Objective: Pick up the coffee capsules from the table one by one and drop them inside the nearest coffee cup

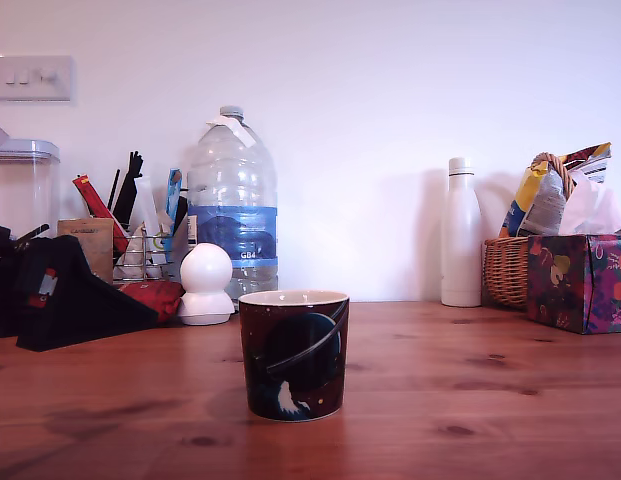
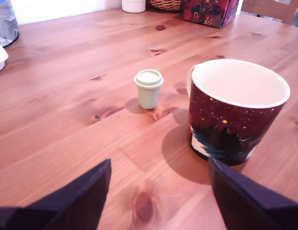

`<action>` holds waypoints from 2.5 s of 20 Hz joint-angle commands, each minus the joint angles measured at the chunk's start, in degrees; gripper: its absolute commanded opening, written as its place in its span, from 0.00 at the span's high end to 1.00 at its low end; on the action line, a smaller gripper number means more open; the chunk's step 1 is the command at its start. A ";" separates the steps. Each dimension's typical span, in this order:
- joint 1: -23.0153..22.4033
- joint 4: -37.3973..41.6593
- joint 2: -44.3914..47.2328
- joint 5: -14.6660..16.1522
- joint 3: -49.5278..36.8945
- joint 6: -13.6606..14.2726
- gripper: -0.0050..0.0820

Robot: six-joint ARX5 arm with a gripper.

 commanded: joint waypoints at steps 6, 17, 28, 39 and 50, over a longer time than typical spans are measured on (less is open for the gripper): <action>-0.35 0.55 0.31 0.11 0.24 0.39 0.27; -0.35 0.52 0.31 0.11 1.11 0.20 0.27; -0.11 -14.67 0.31 2.05 13.68 1.42 0.49; -0.09 -23.28 0.37 0.81 20.48 6.75 0.97; 0.24 -28.37 4.02 5.22 25.00 20.68 0.97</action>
